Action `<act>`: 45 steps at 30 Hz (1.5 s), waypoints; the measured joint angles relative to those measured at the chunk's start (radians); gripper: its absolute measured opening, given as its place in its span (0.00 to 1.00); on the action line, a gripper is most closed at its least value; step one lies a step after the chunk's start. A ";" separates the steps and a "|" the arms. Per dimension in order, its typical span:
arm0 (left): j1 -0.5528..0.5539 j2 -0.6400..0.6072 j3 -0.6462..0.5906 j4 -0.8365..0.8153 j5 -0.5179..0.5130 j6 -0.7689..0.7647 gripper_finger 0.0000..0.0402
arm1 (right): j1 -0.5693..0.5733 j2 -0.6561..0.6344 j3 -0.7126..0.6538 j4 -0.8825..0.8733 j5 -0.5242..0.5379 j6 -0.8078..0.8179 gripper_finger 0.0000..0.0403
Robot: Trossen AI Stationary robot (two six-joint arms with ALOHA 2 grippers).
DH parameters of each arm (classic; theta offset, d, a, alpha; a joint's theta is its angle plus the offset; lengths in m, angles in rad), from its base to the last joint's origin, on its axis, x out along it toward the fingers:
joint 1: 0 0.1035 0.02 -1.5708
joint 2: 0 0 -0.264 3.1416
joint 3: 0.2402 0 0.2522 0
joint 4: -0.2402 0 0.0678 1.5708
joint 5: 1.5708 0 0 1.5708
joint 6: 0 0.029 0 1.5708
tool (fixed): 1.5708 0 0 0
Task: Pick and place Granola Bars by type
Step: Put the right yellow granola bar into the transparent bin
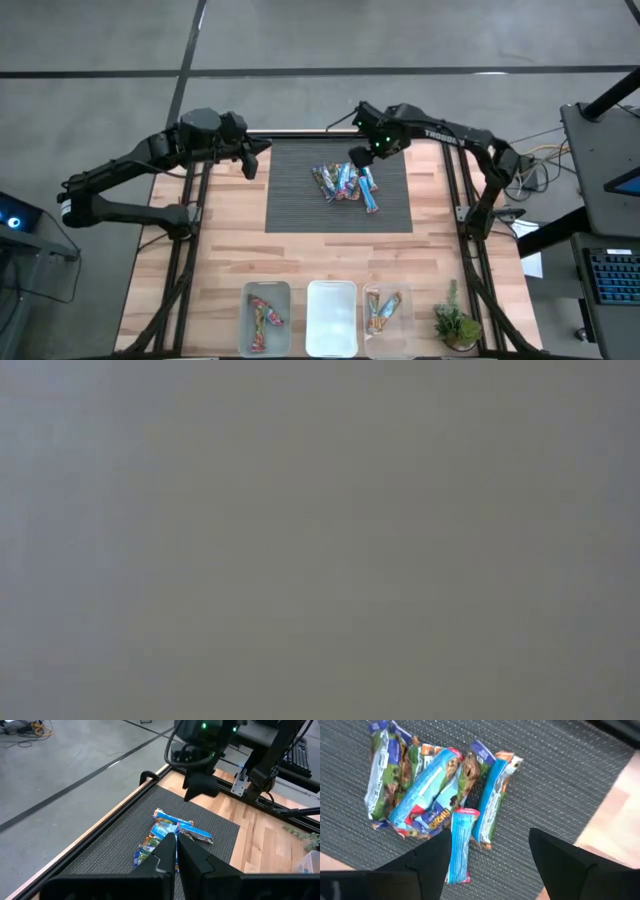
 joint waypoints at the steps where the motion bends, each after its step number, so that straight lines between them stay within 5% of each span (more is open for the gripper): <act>1: 0.000 0.000 0.000 0.000 0.000 -0.001 0.00 | 0.004 0.000 -0.015 0.022 0.000 0.014 0.62; 24: 0.000 0.009 0.000 -0.001 -0.003 -0.012 0.00 | 0.015 0.000 -0.310 0.378 0.034 0.250 0.62; 45: 0.000 0.051 0.000 0.001 -0.003 -0.024 0.00 | 0.021 0.032 -0.417 0.547 0.105 0.277 0.62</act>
